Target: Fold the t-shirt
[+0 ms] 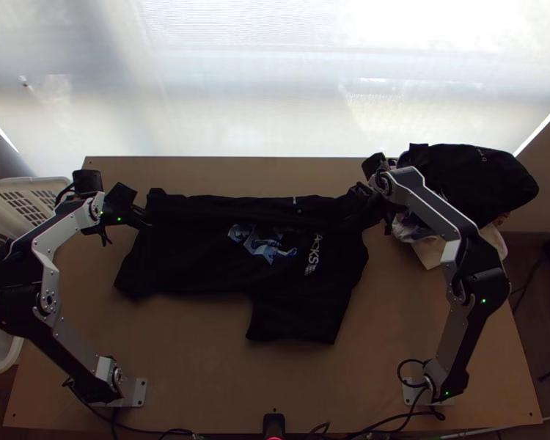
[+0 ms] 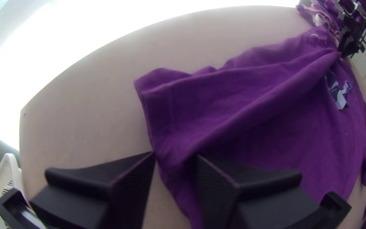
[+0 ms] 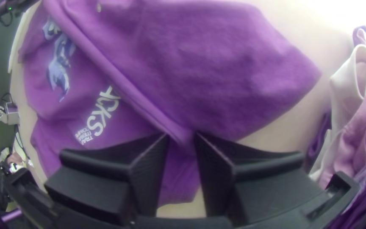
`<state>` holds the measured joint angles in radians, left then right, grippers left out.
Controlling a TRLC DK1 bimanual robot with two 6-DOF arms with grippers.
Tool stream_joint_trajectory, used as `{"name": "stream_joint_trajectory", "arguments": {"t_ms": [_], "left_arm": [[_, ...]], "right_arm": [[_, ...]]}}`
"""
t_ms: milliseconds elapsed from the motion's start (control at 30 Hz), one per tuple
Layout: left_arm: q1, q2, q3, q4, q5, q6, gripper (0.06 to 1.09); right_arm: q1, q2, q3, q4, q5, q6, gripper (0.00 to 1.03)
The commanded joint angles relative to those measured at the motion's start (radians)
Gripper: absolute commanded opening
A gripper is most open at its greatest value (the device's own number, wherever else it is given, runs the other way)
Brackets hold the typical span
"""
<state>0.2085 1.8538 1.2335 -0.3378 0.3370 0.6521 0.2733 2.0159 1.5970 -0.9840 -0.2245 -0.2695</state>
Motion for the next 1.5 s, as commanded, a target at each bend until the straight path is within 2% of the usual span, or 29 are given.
{"name": "stream_joint_trajectory", "arguments": {"t_ms": [0, 133, 167, 467, 500, 600, 767, 833, 933, 1100, 1200, 1467], "left_arm": [[-0.014, -0.015, 0.003, -0.052, 0.007, -0.008, 1.04], [-0.018, -0.080, 0.004, -0.086, 0.027, -0.048, 1.04], [-0.020, -0.100, 0.004, -0.099, 0.027, -0.046, 1.04], [0.023, -0.386, 0.012, -0.317, 0.106, -0.031, 1.04], [0.026, -0.424, -0.003, -0.349, 0.122, 0.004, 1.04], [0.025, -0.550, -0.117, -0.434, 0.126, 0.224, 1.03], [0.046, -0.610, -0.261, -0.564, 0.115, 0.486, 1.01], [0.049, -0.643, -0.278, -0.616, 0.108, 0.535, 1.01], [0.046, -0.728, -0.307, -0.690, 0.102, 0.612, 1.01], [0.062, -0.788, -0.399, -0.748, 0.019, 0.837, 1.01], [0.066, -0.782, -0.407, -0.788, -0.027, 0.890, 1.00], [0.065, -0.725, -0.451, -0.762, -0.098, 0.893, 1.00]], "right_arm": [[0.020, 0.017, -0.022, 0.015, -0.006, 0.024, 0.72], [0.029, 0.020, -0.022, 0.005, -0.006, 0.029, 0.96], [0.035, 0.017, -0.019, -0.004, -0.006, 0.024, 0.99], [0.058, -0.206, -0.028, -0.120, -0.015, 0.050, 0.99], [0.067, -0.233, -0.040, -0.143, -0.013, 0.047, 0.98], [0.122, -0.324, -0.131, -0.177, -0.010, 0.000, 0.98], [0.333, -0.433, -0.325, -0.174, 0.116, -0.007, 0.98], [0.434, -0.470, -0.405, -0.166, 0.180, -0.004, 0.98], [0.524, -0.513, -0.490, -0.151, 0.189, 0.000, 0.98], [0.569, -0.540, -0.554, -0.131, 0.189, -0.010, 0.98], [0.615, -0.549, -0.568, -0.131, 0.189, -0.027, 0.98], [0.705, -0.577, -0.629, -0.104, 0.189, -0.013, 0.98]]}}
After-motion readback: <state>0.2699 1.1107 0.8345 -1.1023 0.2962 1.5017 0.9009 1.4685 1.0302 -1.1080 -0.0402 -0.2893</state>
